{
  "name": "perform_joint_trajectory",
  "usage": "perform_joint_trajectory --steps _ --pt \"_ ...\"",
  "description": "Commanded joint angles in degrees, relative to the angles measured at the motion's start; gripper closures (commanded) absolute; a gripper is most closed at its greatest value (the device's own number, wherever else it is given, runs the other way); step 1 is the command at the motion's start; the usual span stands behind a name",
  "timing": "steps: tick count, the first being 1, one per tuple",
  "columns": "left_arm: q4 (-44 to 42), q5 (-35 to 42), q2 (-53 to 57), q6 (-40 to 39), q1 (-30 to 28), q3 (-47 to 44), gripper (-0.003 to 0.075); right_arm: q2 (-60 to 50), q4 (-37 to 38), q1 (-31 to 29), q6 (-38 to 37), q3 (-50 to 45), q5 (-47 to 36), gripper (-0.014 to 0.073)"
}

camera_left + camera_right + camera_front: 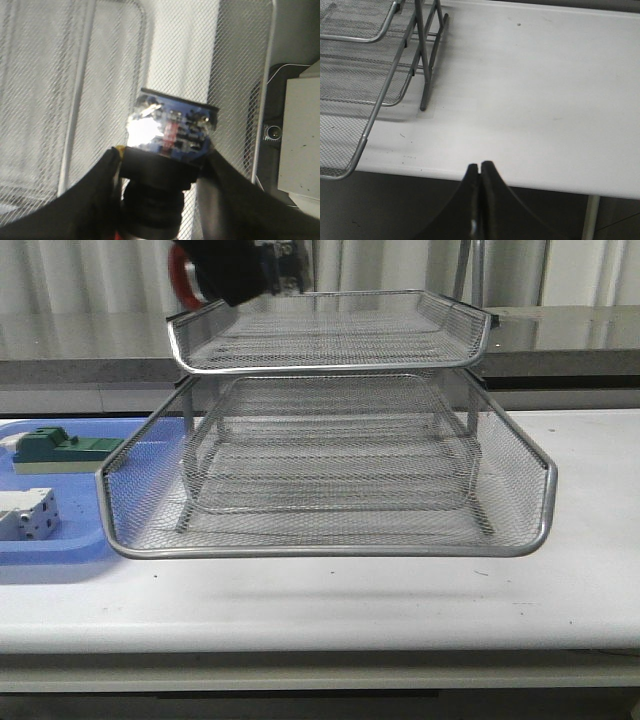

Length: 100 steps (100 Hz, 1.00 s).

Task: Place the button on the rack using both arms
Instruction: 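Carry the button into the pulled-out middle tray and release it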

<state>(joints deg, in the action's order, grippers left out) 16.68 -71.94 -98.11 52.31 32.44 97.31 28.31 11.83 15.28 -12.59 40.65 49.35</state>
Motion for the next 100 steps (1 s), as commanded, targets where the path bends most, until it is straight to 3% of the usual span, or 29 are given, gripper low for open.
perform_joint_trajectory --steps 1,36,61,73,92,100 --pt "2.63 -0.64 0.18 -0.90 1.28 1.15 0.0741 0.10 1.36 -0.32 0.03 2.00 -3.42 0.0701" --pt "2.76 0.91 -9.14 -0.90 2.24 1.15 0.0741 0.10 1.36 -0.32 0.03 2.00 -3.42 0.0701" --pt "2.74 4.07 -10.08 -0.90 2.24 1.27 0.0729 0.10 1.36 -0.32 0.03 2.00 -3.42 0.0701" --pt "2.74 3.04 -10.08 -0.90 2.24 1.27 0.0604 0.10 1.36 -0.32 0.03 2.00 -3.42 0.0701" --pt "2.74 2.37 -10.08 -0.90 2.24 1.27 0.0260 0.10 1.36 -0.32 0.03 2.00 -3.42 0.0701" --pt "2.74 2.37 -10.08 -0.90 2.24 1.27 0.0211 0.10 1.36 -0.32 0.03 2.00 -3.42 0.0701"
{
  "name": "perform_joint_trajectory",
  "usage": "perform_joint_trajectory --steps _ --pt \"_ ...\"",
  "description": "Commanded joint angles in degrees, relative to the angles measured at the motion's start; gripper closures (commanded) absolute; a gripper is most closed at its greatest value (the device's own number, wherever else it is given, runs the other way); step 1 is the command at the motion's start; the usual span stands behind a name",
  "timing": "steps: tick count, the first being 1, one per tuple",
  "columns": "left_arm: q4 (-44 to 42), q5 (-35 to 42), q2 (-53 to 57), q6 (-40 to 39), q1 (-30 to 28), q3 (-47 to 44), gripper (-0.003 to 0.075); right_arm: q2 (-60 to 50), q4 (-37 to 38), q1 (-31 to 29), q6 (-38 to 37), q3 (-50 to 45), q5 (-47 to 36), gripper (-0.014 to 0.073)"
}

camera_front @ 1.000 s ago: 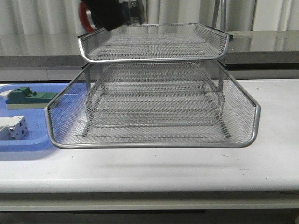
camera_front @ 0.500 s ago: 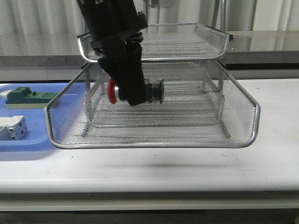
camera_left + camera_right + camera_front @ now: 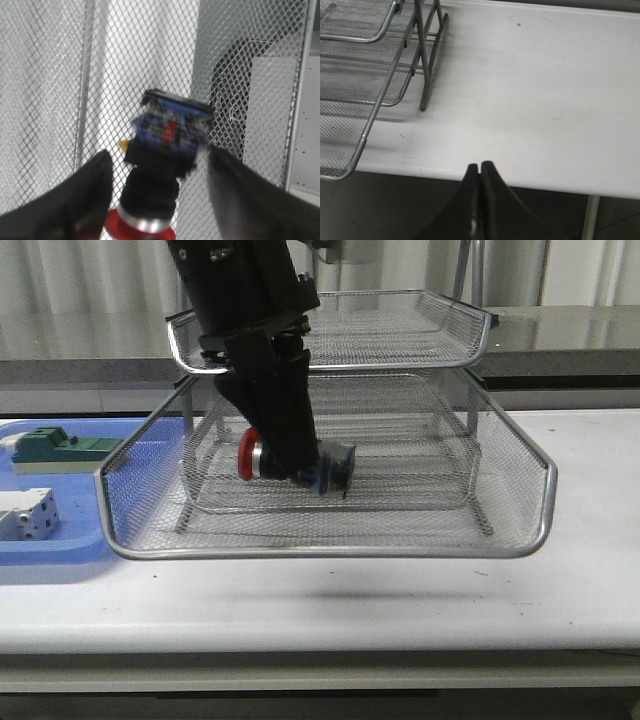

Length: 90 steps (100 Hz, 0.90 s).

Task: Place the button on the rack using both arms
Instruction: 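Carry the button into the pulled-out middle tray and release it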

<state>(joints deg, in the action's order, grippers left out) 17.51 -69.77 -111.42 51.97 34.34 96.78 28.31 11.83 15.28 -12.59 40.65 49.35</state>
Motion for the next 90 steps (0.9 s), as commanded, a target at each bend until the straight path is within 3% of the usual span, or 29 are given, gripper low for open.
perform_joint_trajectory --steps 1,47,68,90 --pt "1.91 0.20 3.22 -0.57 0.34 1.79 0.0209 0.10 1.36 -0.32 0.03 2.00 -3.42 0.0701" --pt "3.23 -1.31 8.91 -2.95 0.34 1.79 0.0207 0.10 1.36 -0.32 0.03 2.00 -3.42 0.0701" --pt "-2.33 -2.52 16.06 -6.01 -0.49 1.79 0.0209 0.10 1.36 -0.32 0.03 2.00 -3.42 0.0701" --pt "-7.19 -1.76 22.89 -13.35 -7.18 1.79 0.0230 0.10 1.36 -0.32 0.03 2.00 -3.42 0.0701"
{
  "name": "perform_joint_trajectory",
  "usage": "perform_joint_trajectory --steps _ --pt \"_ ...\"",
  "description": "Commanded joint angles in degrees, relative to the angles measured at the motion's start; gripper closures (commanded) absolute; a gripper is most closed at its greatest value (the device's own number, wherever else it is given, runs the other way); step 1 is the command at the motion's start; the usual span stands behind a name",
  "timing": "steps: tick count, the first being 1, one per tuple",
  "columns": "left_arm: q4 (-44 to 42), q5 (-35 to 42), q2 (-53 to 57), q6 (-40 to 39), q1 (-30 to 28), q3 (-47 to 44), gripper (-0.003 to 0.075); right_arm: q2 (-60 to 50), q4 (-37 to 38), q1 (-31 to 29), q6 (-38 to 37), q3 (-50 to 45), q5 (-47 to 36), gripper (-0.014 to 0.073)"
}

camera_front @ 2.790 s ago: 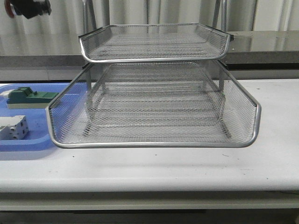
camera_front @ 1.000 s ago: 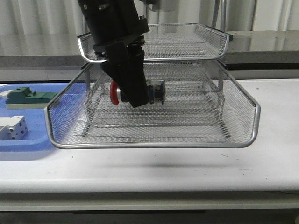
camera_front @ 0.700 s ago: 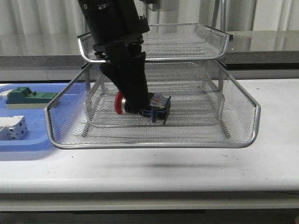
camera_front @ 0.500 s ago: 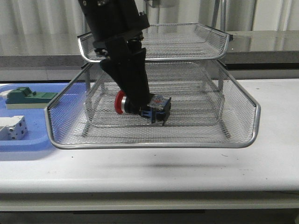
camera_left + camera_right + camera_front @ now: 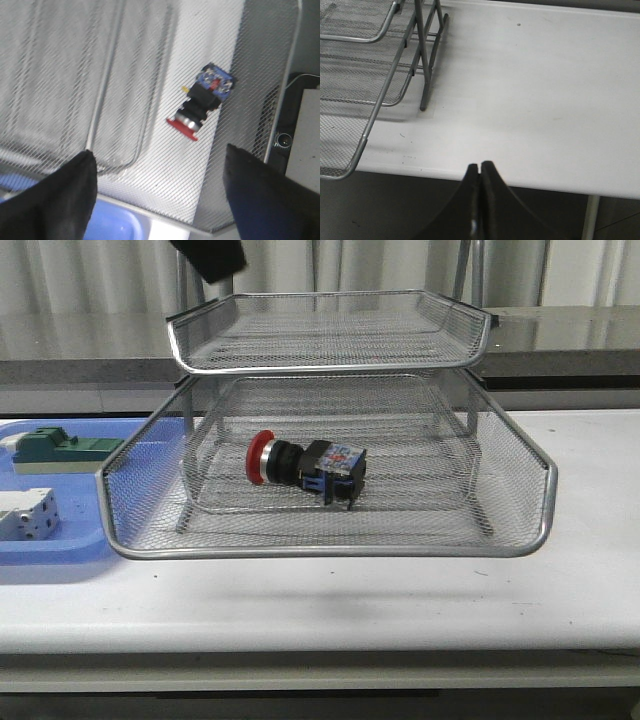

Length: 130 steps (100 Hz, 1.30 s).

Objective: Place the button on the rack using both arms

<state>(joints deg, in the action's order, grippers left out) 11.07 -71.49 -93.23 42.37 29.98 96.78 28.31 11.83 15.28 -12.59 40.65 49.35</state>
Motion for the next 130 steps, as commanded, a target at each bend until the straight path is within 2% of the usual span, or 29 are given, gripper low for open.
perform_joint_trajectory --steps 1,28,51,89,99,110,130 --pt "-0.76 0.11 4.85 -4.18 -3.15 1.79 0.0231 0.10 1.36 -0.32 0.03 2.00 -3.42 0.0701" --pt "-0.66 6.49 11.70 -8.80 -16.39 -0.62 0.0247 0.10 1.36 -0.32 0.03 2.00 -3.42 0.0701" --pt "2.68 20.61 21.26 -9.20 -23.12 -13.78 0.0247 0.10 1.36 -0.32 0.03 2.00 -3.42 0.0701" --pt "14.05 56.41 43.95 -9.20 -24.61 -48.64 0.0247 0.10 1.36 -0.32 0.03 2.00 -3.42 0.0701" --pt "16.94 63.22 50.37 -9.20 -24.61 -57.39 0.0247 0.10 1.36 -0.32 0.03 2.00 -3.42 0.0701" --pt "19.50 66.66 56.87 -9.20 -24.61 -64.67 0.0247 0.10 1.36 -0.32 0.03 2.00 -3.42 0.0701" --pt "24.72 68.34 68.46 -9.20 -24.61 -74.87 0.0247 0.10 1.36 -0.32 0.03 2.00 -3.42 0.0701"
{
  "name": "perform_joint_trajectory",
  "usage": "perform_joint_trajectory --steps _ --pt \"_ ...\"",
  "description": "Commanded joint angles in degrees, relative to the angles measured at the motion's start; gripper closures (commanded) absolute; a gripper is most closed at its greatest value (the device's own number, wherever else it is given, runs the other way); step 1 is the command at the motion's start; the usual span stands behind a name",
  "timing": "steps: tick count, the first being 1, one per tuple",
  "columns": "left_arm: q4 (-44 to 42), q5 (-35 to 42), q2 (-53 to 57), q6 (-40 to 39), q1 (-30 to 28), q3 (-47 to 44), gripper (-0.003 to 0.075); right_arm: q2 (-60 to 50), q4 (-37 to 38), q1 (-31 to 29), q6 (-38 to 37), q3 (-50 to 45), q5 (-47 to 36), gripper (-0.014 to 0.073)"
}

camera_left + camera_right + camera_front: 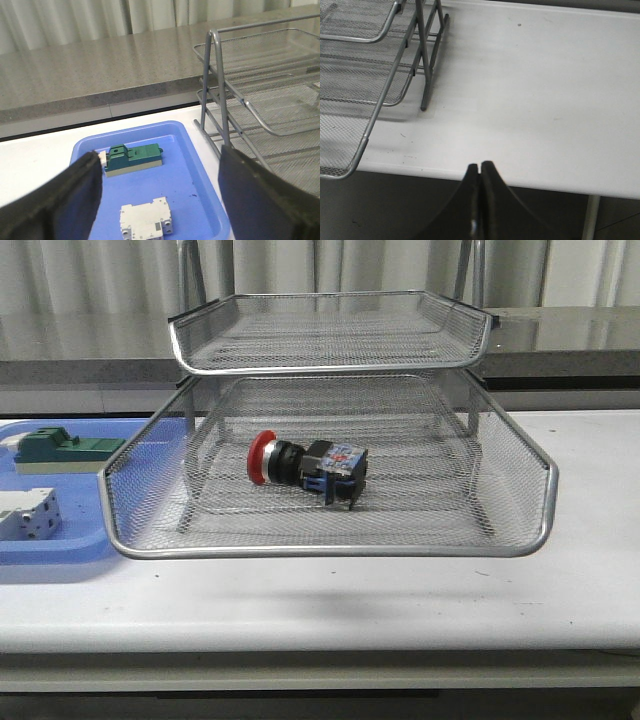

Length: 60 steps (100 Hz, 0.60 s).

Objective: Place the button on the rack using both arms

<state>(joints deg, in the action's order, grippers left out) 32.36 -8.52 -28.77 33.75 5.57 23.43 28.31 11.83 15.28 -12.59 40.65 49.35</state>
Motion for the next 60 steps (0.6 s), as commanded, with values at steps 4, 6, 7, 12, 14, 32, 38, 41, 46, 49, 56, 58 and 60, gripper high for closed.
perform_joint_trajectory --steps 4,6,7,12,14,32,38,41,46,49,56,58,60 --pt "4.57 5.73 6.74 -0.58 -0.20 -3.40 0.0247 0.10 1.36 -0.32 0.03 2.00 -3.42 0.0701" --pt "4.99 5.71 7.50 -0.58 -0.20 -3.87 0.0247 0.10 1.36 -0.32 0.03 2.00 -3.42 0.0701" --pt "5.28 5.71 7.86 -0.58 -0.20 -4.08 0.0247 0.10 1.36 -0.32 0.03 2.00 -3.42 0.0701" --pt "5.60 5.71 10.37 -0.58 -0.20 -5.49 0.0247 0.10 1.36 -0.32 0.03 2.00 -3.42 0.0701" --pt "5.58 5.71 11.38 -0.58 -0.20 -6.04 0.0247 0.10 1.36 -0.32 0.03 2.00 -3.42 0.0701" --pt "7.12 7.04 17.60 -0.58 -0.20 -8.71 0.0247 0.10 1.36 -0.32 0.03 2.00 -3.42 0.0701" --pt "7.12 7.04 18.10 -0.58 -0.20 -8.80 0.0247 0.10 1.36 -0.32 0.03 2.00 -3.42 0.0701" --pt "7.12 7.04 18.19 -0.58 -0.20 -8.80 0.0247 0.10 1.36 -0.32 0.03 2.00 -3.42 0.0701" --pt "7.12 7.04 18.19 -0.58 -0.20 -8.80 0.0247 0.10 1.36 -0.32 0.03 2.00 -3.42 0.0701" --pt "7.12 7.04 18.19 -0.58 -0.20 -8.80 0.0247 0.10 1.36 -0.32 0.03 2.00 -3.42 0.0701" --pt "7.12 7.04 18.19 -0.58 -0.20 -8.80 0.0247 0.10 1.36 -0.32 0.03 2.00 -3.42 0.0701" --pt "7.12 7.04 18.19 -0.58 -0.20 -8.80 0.0247 0.10 1.36 -0.32 0.03 2.00 -3.42 0.0701" --pt "7.12 7.04 18.19 -0.58 -0.20 -8.80 0.0247 0.10 1.36 -0.32 0.03 2.00 -3.42 0.0701"
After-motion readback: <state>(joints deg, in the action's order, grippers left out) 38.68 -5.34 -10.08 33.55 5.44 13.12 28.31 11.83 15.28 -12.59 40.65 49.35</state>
